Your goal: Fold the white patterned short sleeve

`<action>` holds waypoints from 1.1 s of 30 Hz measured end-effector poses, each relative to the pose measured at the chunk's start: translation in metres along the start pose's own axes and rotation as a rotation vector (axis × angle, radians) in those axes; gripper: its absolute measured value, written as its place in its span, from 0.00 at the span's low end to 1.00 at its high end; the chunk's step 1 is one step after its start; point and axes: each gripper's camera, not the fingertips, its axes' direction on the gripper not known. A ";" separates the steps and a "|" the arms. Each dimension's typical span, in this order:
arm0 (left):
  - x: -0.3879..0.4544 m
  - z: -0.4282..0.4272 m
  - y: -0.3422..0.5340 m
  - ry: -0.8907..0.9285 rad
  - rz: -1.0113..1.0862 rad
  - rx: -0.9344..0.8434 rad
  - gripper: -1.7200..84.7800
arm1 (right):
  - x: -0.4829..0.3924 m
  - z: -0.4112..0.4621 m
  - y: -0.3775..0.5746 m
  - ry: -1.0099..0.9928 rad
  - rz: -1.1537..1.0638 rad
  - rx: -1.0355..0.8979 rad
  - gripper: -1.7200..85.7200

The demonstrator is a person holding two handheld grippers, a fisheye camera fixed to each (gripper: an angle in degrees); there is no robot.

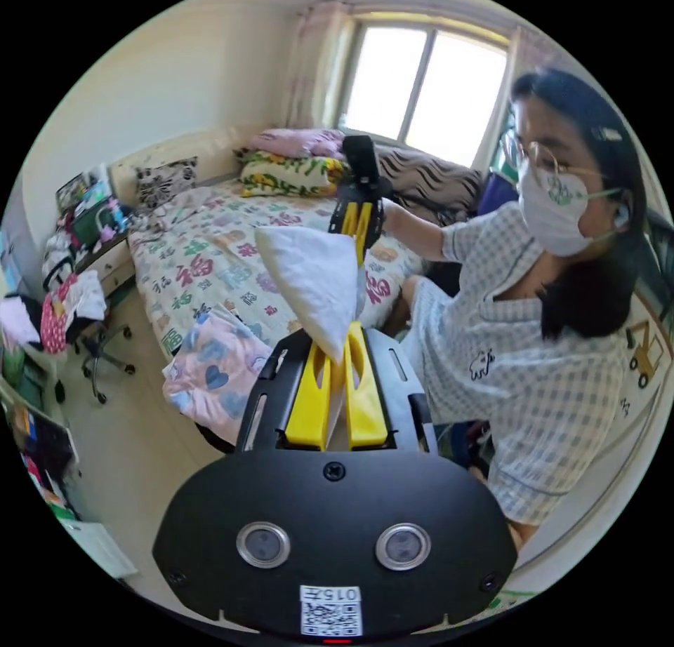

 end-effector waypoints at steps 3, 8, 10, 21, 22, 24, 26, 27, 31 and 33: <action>-0.019 -0.032 0.010 -0.011 -0.086 0.118 0.02 | 0.010 0.008 -0.040 0.034 -0.040 -0.077 0.06; -0.070 -0.078 0.015 -0.051 -0.172 0.222 0.02 | 0.054 0.027 -0.101 0.048 -0.061 -0.198 0.06; -0.103 -0.088 0.015 -0.027 -0.213 0.247 0.02 | 0.080 0.034 -0.118 0.080 -0.046 -0.243 0.06; -0.342 0.014 0.113 -0.159 -0.895 0.207 0.07 | 0.308 0.148 -0.053 0.295 0.629 -0.240 0.09; -0.337 0.014 0.125 -0.152 -0.884 0.257 0.07 | 0.311 0.152 -0.033 0.230 0.638 -0.196 0.09; -0.324 0.016 0.138 -0.164 -0.848 0.283 0.08 | 0.313 0.157 -0.002 0.146 0.650 -0.144 0.10; -0.302 0.021 0.155 -0.184 -0.811 0.274 0.10 | 0.308 0.162 0.044 0.033 0.668 -0.043 0.11; -0.296 0.022 0.159 -0.191 -0.810 0.269 0.11 | 0.306 0.164 0.055 0.006 0.676 -0.013 0.11; -0.251 0.018 0.205 -0.377 -0.844 0.327 0.13 | 0.284 0.173 0.138 -0.051 0.755 0.154 0.12; -0.240 0.010 0.235 -0.465 -0.918 0.415 0.13 | 0.272 0.177 0.171 -0.077 0.804 0.202 0.11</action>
